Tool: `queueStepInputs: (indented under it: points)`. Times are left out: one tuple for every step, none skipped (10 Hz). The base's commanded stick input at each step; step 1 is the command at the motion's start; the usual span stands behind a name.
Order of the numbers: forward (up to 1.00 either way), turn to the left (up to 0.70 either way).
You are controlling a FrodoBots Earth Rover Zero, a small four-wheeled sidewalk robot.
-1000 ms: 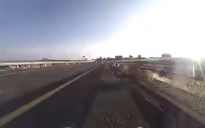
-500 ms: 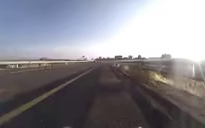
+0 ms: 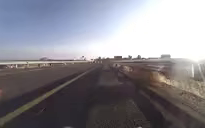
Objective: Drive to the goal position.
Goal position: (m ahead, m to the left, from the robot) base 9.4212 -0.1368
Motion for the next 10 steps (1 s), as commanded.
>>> queueStepInputs:
  points:
    - [0.5,0.0]
    - [0.5,0.0]
    - [0.5,0.0]
    - [0.5,0.0]
    - [0.5,0.0]
    - [0.5,0.0]
    - [0.5,0.0]
    - [0.5,0.0]
    - [0.5,0.0]
    - [0.5,0.0]
